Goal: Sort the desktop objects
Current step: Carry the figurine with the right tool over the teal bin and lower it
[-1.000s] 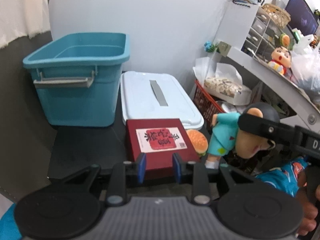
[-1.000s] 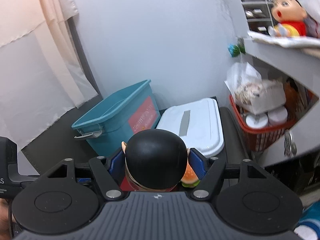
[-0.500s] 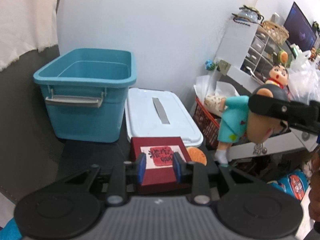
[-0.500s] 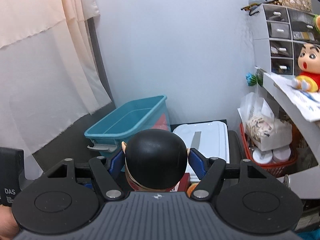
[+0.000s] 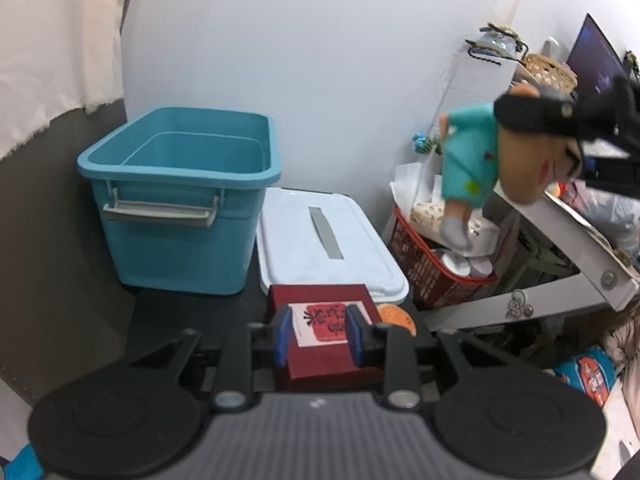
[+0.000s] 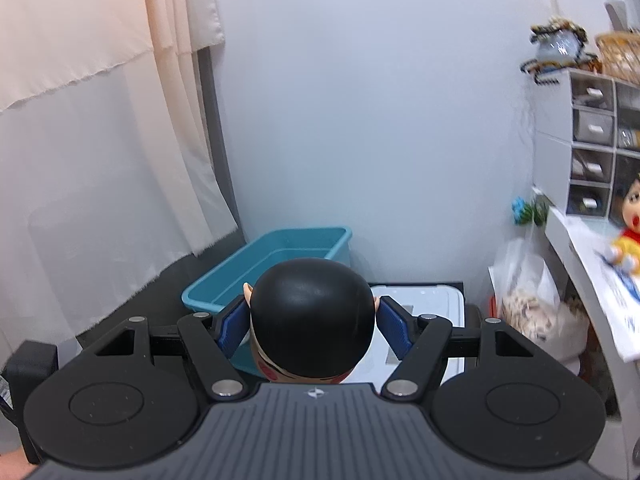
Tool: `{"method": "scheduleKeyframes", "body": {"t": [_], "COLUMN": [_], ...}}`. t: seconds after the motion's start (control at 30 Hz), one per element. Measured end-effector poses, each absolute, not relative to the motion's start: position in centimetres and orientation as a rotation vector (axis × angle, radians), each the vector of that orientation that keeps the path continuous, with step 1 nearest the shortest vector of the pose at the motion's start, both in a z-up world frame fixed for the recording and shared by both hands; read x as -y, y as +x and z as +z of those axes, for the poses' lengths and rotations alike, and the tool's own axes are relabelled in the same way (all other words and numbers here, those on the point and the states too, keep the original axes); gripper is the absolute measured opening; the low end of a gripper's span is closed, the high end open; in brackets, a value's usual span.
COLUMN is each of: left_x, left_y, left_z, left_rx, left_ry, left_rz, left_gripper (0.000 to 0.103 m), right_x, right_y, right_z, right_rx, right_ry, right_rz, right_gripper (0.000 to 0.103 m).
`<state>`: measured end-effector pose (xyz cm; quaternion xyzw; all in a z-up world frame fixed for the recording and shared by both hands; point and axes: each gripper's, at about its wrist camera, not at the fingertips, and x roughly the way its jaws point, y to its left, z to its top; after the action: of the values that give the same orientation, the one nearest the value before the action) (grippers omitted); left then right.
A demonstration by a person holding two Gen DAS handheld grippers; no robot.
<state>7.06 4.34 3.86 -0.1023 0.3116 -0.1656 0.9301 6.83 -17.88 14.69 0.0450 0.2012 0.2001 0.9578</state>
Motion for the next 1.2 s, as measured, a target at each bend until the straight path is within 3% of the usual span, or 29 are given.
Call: {"method": "scheduleKeyframes", "body": {"t": [1.2], "left_x": [-5.0], "left_y": [8.3], "left_z": [2.8], "left_rx": [-0.676], "left_ry": [-0.224], "left_rz": [-0.293], "left_gripper": [0.032], "right_x": [12.1], "right_y": [12.8], "right_z": [18.8], "right_rx": [-0.429], "right_ry": [0.002], "right_rz": [0.512], "right_gripper": [0.073]}}
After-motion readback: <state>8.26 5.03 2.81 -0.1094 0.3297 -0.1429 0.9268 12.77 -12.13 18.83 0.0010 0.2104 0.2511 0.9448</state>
